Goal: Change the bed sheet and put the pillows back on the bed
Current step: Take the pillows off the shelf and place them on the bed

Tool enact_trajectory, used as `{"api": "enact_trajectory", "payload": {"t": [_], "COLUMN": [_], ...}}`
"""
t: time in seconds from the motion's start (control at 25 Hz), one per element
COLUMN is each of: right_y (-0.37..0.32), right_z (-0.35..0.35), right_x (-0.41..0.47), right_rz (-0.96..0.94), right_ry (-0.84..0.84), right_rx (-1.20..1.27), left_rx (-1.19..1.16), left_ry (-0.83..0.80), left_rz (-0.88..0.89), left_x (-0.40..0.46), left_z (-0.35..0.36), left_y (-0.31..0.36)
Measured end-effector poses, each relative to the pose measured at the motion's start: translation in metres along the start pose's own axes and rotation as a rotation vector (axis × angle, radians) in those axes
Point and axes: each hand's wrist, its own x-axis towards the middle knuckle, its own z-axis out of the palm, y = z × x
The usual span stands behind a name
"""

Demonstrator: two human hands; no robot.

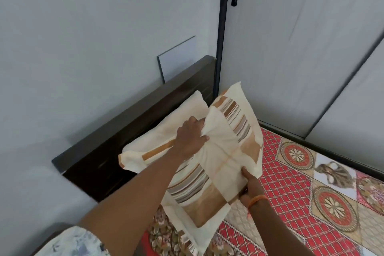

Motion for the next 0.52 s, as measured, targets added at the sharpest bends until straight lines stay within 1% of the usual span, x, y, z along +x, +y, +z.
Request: {"api": "enact_trajectory", "payload": {"t": [0.08,0.16,0.24,0.32,0.4,0.44,0.48,0.52], "right_y": [-0.001,0.006,0.027,0.051,0.068,0.073,0.075,0.077], "right_z": [0.026,0.052,0.07,0.075,0.072,0.071,0.073,0.077], "right_x": [0.064,0.129,0.186,0.223,0.248,0.258,0.265,0.271], "right_rz": [-0.019,-0.012,0.053,0.107,0.061,0.043,0.045,0.049], "right_ry": [0.006,0.01,0.043,0.095,0.167,0.216,0.248,0.253], "right_rx": [-0.062,-0.171,-0.281,-0.322,-0.304,-0.292,-0.268,-0.235], "left_rx": [0.007,0.036,0.142,0.276,0.293,0.304,0.334,0.355], "left_ry": [-0.026,-0.102,-0.24,-0.321,-0.292,-0.234,-0.187,-0.178], "left_rz": [-0.005,-0.083,-0.17,-0.221,-0.253,-0.268,-0.286,-0.31], "left_x": [0.054,0.103,0.139,0.15,0.143,0.137,0.131,0.128], "left_z": [0.011,0.035,0.066,0.09,0.107,0.114,0.118,0.121], "left_y": [-0.033,-0.076,-0.122,-0.167,-0.203,-0.216,-0.225,-0.228]}}
